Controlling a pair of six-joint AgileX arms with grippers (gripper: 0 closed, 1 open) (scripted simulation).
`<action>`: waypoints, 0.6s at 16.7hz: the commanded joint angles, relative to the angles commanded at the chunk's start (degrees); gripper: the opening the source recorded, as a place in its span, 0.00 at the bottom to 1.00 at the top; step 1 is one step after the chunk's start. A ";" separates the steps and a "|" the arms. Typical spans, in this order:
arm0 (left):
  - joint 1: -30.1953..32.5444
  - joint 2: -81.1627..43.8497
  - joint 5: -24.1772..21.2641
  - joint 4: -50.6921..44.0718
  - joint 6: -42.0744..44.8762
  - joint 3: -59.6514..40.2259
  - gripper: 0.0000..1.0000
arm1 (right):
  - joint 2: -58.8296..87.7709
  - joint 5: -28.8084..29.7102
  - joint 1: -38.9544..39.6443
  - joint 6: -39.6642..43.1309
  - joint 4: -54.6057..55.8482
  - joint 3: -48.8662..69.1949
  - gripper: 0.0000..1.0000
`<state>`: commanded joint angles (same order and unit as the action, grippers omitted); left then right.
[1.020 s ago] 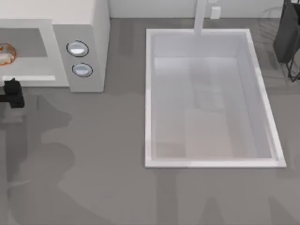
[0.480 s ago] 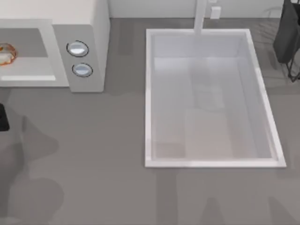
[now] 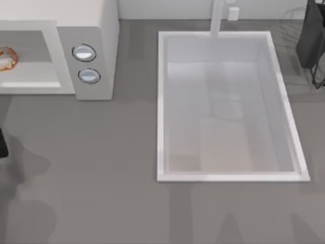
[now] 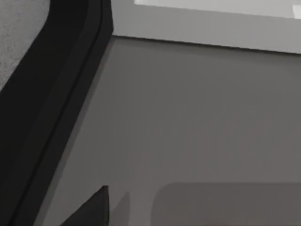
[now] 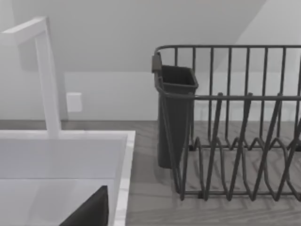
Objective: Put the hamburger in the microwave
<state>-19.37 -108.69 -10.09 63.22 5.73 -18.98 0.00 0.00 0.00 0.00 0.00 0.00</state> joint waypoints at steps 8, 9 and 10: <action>1.49 4.73 0.26 -1.76 0.33 -4.95 1.00 | 0.00 0.00 0.00 0.00 0.00 0.00 1.00; 1.74 5.49 0.50 -3.30 0.42 -5.59 1.00 | 0.00 0.00 0.00 0.00 0.00 0.00 1.00; 1.96 6.21 0.79 -5.16 0.52 -6.11 1.00 | 0.00 0.00 0.00 0.00 0.00 0.00 1.00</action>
<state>-17.40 -102.47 -9.30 58.07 6.25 -25.09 0.00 0.00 0.00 0.00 0.00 0.00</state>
